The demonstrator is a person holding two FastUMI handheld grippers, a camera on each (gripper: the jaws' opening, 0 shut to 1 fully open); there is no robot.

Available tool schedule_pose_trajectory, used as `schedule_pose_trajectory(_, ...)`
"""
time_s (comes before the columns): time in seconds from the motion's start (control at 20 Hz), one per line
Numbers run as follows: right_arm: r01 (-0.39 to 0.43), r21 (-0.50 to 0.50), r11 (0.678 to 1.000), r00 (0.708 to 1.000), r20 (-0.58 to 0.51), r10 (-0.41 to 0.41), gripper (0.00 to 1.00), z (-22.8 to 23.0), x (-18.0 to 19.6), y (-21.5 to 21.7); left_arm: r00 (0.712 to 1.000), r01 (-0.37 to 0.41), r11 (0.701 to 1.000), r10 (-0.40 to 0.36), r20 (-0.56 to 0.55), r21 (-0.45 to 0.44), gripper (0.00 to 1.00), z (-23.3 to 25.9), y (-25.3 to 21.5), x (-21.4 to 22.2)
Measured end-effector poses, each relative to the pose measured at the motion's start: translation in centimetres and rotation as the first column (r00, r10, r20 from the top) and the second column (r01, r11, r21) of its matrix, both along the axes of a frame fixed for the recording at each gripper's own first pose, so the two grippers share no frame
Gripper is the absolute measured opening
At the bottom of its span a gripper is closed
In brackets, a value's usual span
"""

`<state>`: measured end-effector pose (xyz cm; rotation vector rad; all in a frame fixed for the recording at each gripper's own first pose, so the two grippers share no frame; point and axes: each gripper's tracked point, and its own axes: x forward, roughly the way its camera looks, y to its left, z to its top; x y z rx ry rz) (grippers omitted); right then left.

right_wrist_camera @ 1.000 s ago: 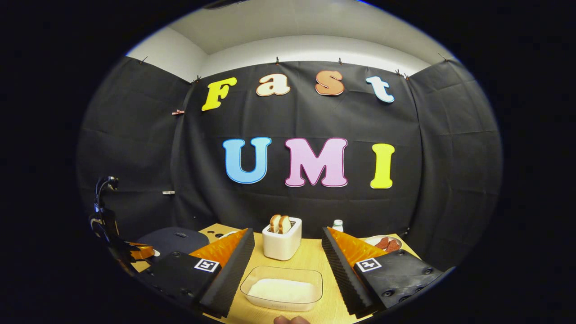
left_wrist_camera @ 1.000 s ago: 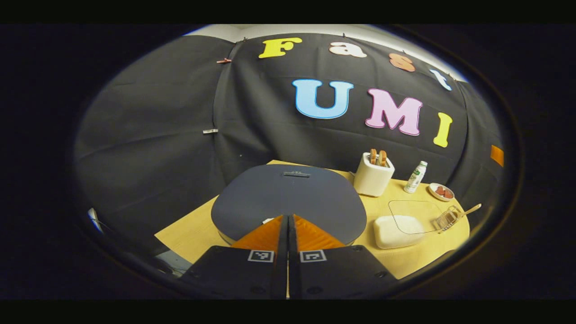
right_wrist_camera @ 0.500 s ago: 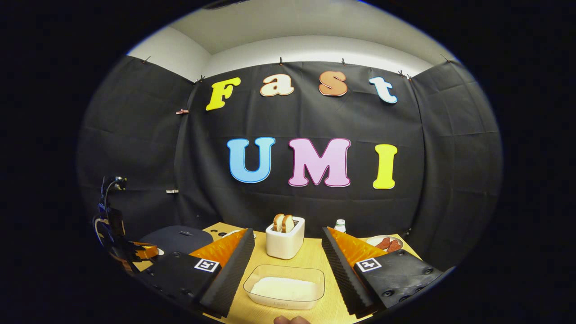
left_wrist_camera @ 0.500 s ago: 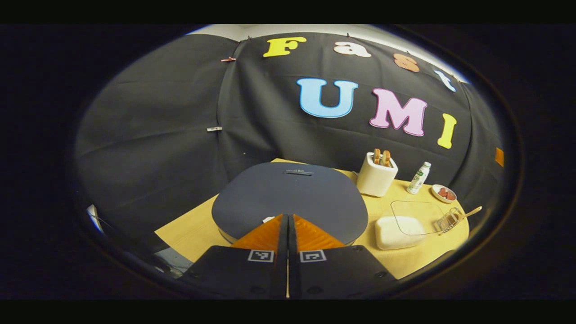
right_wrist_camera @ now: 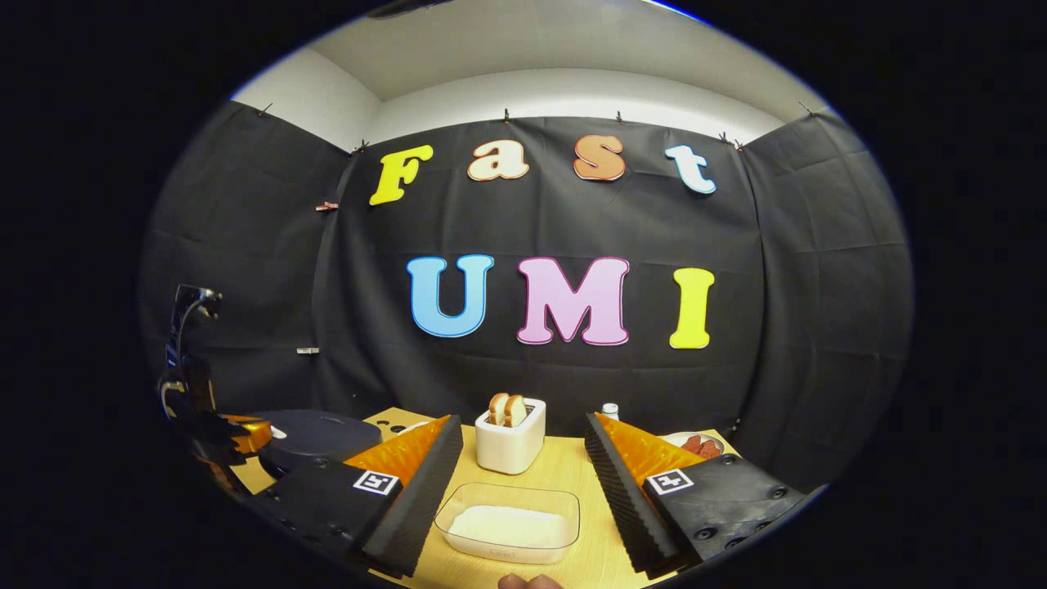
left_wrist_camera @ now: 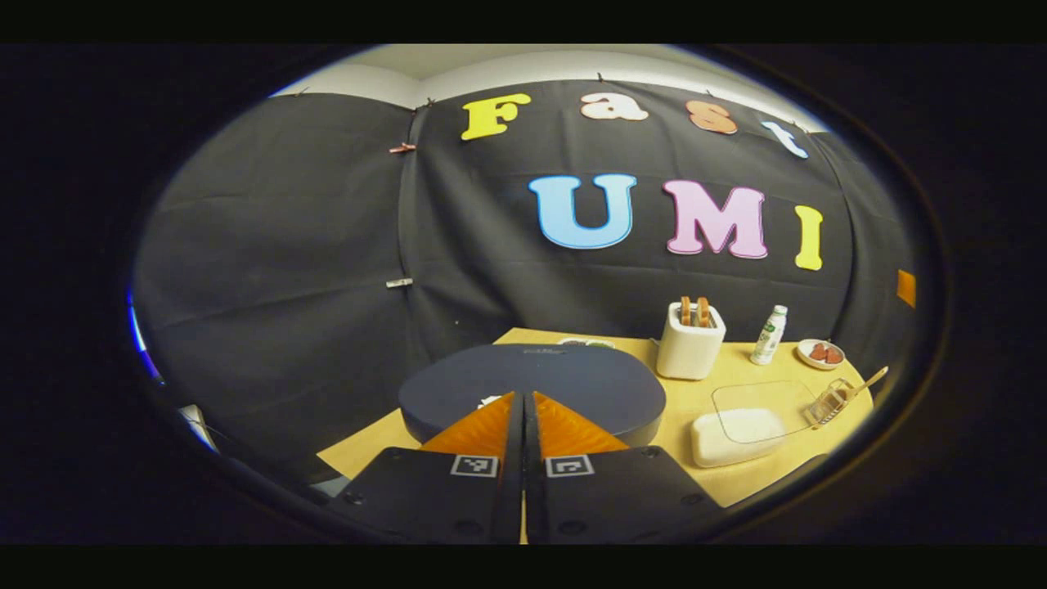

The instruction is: Close the left gripper, press the button to open the rice cooker; take a wooden spoon from the chopstick holder with the right hand, scoop a spoonful of rice and pour it into the rice cooker, then put the wooden spoon back into the chopstick holder.

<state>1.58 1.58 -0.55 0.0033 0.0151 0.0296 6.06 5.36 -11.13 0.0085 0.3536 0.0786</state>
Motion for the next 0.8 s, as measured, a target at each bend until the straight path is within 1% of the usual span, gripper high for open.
schedule_pose_trajectory(0.05, 0.005, 0.006, 1.000, 1.000, -0.004, -0.005, 0.94, -0.1, 0.0, -0.2, 1.000, -0.001, 1.000, 0.001, 0.010, -0.005, 0.10, 0.8, 0.0, 0.1)
schedule_pose_trajectory(0.15, 0.009, 0.024, 1.000, 1.000, -0.012, -0.009, 0.94, -0.2, -0.1, -0.4, 0.999, -0.004, 1.000, 0.004, 0.040, -0.004, 0.07, 2.4, 0.1, 0.2)
schedule_pose_trajectory(0.2, 0.012, 0.024, 1.000, 1.000, -0.014, -0.012, 0.94, -0.4, -0.1, -0.5, 0.998, -0.006, 1.000, 0.005, 0.056, 0.011, 0.06, 2.9, 0.1, 0.2)
schedule_pose_trajectory(0.3, 0.016, 0.026, 1.000, 1.000, -0.016, -0.015, 0.94, -0.4, -0.1, -0.8, 0.996, -0.007, 0.998, 0.002, 0.085, 0.059, 0.10, 4.3, 0.0, 0.1)
schedule_pose_trajectory(0.35, 0.017, 0.026, 1.000, 1.000, -0.014, -0.017, 0.94, -0.4, -0.2, -1.0, 0.994, -0.002, 0.997, -0.006, 0.108, 0.077, 0.10, 5.2, -0.3, 0.0)
schedule_pose_trajectory(0.5, 0.027, 0.030, 0.999, 0.999, -0.019, -0.027, 0.94, -0.7, -0.1, -1.7, 0.992, 0.027, 0.997, -0.035, 0.122, 0.073, 0.06, 5.9, -1.5, -0.8)
schedule_pose_trajectory(0.55, 0.034, 0.031, 0.999, 0.999, -0.022, -0.033, 0.94, -0.7, -0.1, -2.0, 0.990, 0.026, 0.997, -0.035, 0.137, 0.073, 0.08, 6.2, -1.5, -1.2)
schedule_pose_trajectory(0.65, 0.046, 0.034, 0.998, 0.999, -0.031, -0.045, 0.94, -1.2, -0.1, -2.8, 0.985, 0.007, 0.997, -0.020, 0.172, 0.071, 0.08, 7.1, -1.4, -1.7)
schedule_pose_trajectory(0.8, 0.068, 0.049, 0.997, 0.996, -0.058, -0.065, 0.94, -2.3, 0.0, -4.0, 0.976, -0.020, 0.996, 0.000, 0.219, 0.088, 0.13, 8.4, -1.1, -2.1)
